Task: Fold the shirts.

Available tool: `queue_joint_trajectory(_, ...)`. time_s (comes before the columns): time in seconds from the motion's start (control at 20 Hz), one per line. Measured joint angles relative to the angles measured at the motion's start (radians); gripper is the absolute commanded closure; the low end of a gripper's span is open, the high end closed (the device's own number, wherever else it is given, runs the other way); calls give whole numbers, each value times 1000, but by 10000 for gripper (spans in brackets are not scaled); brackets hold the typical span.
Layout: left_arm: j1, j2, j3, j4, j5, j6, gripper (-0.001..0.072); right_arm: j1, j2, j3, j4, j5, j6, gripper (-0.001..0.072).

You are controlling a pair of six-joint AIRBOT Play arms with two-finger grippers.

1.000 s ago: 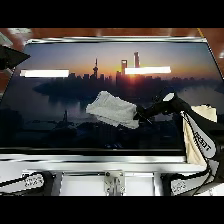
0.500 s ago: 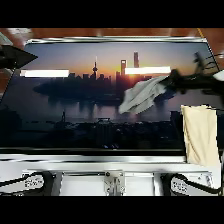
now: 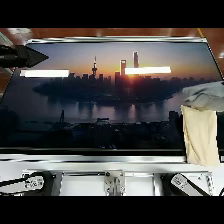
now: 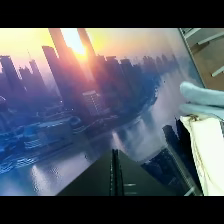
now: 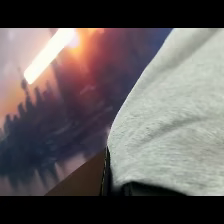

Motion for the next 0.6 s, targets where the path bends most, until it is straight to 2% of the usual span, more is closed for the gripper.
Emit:
queue_joint_trajectory(0.3, -6, 0, 0, 0, -37, 0, 672, -155, 14, 10, -95, 156, -42, 654)
queue_joint_trajectory(0.6, -6, 0, 0, 0, -44, 0, 672, -192, 33, -15, -387, 313, -77, 654)
